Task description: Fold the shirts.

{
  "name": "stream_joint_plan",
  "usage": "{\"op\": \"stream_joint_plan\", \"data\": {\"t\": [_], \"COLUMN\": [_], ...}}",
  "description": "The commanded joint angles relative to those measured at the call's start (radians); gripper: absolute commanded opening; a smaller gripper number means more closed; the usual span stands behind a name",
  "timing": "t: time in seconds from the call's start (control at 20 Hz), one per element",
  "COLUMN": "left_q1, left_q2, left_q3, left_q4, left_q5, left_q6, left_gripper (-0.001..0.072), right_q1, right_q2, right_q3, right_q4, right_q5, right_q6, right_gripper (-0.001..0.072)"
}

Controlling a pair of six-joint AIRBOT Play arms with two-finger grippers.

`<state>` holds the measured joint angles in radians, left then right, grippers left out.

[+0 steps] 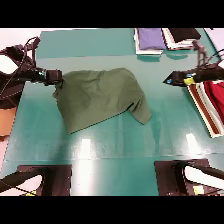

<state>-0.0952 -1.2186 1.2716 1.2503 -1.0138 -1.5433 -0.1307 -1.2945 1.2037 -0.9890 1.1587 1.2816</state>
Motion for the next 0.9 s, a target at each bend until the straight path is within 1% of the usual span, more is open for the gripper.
{"op": "stream_joint_plan", "data": {"t": [0.0,0.2,0.4,0.75,0.8,0.85], "left_q1": [0.008,0.008,0.008,0.007,0.008,0.008], "left_q2": [0.001,0.001,0.001,0.001,0.001,0.001], "left_q3": [0.004,0.004,0.004,0.004,0.004,0.004], "left_q4": [0.003,0.003,-0.001,-0.002,-0.002,-0.002], "left_q5": [0.000,0.000,-0.003,-0.004,-0.003,-0.004], "left_q6": [0.000,-0.001,-0.001,-0.001,-0.001,-0.001], "left_gripper": [0.0021,0.0021,0.0021,0.0022,0.0022,0.0021], "right_q1": [0.081,0.177,0.227,0.300,0.310,0.316], "right_q2": [-0.154,-0.340,-0.513,-0.761,-0.782,-0.795], "right_q3": [0.050,0.250,0.453,0.745,0.775,0.800], "right_q4": [0.002,0.002,0.002,0.003,0.002,0.002], "right_q5": [-0.083,-0.121,-0.163,-0.086,-0.090,-0.099], "right_q6": [-0.009,-0.008,-0.007,-0.007,-0.008,-0.008], "right_gripper": [0.0409,0.0409,0.0409,0.0408,0.0403,0.0351]}}
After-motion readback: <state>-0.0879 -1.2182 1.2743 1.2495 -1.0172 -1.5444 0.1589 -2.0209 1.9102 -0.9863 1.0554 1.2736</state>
